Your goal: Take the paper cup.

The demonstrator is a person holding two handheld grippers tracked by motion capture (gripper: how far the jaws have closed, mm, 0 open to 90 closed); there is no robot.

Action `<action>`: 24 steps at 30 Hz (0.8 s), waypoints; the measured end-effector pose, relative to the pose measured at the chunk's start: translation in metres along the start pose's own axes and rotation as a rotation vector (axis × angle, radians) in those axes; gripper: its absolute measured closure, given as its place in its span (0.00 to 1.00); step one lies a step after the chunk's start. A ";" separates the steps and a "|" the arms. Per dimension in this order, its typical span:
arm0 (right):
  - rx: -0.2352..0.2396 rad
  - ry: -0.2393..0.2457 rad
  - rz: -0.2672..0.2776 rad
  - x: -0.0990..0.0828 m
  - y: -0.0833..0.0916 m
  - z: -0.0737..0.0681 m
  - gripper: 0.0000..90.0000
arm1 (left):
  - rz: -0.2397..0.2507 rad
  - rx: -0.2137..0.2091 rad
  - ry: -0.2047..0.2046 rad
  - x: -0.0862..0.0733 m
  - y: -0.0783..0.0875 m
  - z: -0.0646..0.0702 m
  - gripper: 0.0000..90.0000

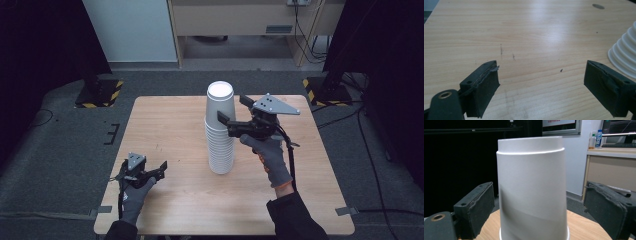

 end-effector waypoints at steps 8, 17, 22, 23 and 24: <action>0.008 -0.007 -0.017 -0.005 -0.008 -0.001 0.11 | 0.121 -0.075 0.019 0.028 0.015 0.014 0.16; 0.010 -0.007 -0.029 -0.006 -0.015 -0.001 0.11 | 0.225 -0.191 -0.033 0.068 0.034 0.053 0.17; 0.011 -0.008 -0.036 -0.008 -0.017 0.000 0.11 | 0.258 -0.262 -0.068 0.091 0.044 0.081 0.16; 0.011 -0.008 -0.036 -0.008 -0.017 0.000 0.11 | 0.258 -0.262 -0.068 0.091 0.044 0.081 0.16; 0.013 -0.007 -0.038 -0.008 -0.018 -0.001 0.11 | 0.268 -0.275 -0.071 0.096 0.046 0.086 0.15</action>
Point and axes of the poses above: each handheld gripper's, and its own axes: y roughly backward along the jaws, x roughly out of its top, z roughly to its right, the point moved 5 cm from there along -y, roughly forward along the jaws, and after that the axes turned 12 degrees about x, right-handed, at the moved point
